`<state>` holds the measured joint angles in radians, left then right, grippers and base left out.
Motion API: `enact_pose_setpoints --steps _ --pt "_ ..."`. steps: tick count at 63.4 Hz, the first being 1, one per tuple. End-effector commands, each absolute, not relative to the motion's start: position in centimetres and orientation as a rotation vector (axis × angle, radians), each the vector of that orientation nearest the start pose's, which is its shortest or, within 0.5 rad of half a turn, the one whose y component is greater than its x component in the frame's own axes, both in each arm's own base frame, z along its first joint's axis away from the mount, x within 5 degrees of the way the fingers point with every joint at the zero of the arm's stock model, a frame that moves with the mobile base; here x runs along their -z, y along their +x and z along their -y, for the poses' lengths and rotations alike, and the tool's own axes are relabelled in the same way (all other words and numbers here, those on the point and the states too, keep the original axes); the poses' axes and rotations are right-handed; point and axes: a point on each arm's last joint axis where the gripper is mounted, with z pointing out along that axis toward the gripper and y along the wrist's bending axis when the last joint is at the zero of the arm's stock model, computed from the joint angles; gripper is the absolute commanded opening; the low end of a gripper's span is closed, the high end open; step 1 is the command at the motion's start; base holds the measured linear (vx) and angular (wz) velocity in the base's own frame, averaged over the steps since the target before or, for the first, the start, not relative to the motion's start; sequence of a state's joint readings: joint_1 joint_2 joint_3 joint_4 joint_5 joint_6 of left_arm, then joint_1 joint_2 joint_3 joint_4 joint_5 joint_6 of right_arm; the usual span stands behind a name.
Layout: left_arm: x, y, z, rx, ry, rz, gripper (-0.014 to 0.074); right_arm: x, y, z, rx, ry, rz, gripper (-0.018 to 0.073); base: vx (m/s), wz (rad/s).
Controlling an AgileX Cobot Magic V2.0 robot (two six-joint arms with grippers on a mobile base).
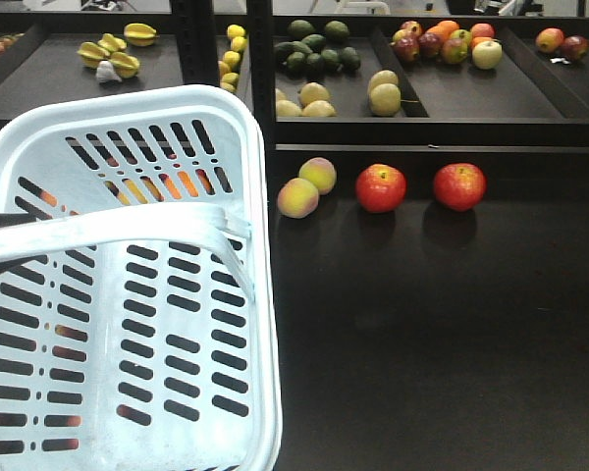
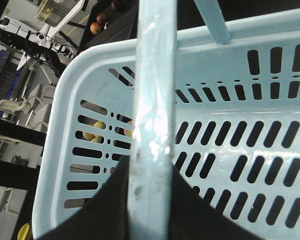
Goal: Pick three apples into basket with both arms
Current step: 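Hold the lifted basket up with the left gripper, then drive the base away from the table carrying the basket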
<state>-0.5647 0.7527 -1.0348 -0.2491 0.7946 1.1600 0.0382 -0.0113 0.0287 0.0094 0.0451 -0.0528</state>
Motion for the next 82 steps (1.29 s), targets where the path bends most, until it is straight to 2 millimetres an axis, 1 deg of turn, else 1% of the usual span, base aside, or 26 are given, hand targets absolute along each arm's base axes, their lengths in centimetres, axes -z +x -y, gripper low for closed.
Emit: enact_pose_setpoints --steps 1,24,82 --pt "-43.83 9.91 8.18 -0.099 1.345 -1.26 -0.0008 -20.22 5.7 -0.2 0.016 -0.066 -1.486 -0.0009 -0.05 0.2" --pt "-43.83 9.91 8.18 -0.099 1.345 -1.26 -0.0008 -20.22 5.7 -0.2 0.016 -0.066 -1.486 -0.0009 -0.05 0.25" --pt "-43.83 9.91 8.18 -0.099 1.346 -1.26 -0.0007 -20.22 5.7 -0.2 0.016 -0.066 -1.486 -0.0009 -0.05 0.34"
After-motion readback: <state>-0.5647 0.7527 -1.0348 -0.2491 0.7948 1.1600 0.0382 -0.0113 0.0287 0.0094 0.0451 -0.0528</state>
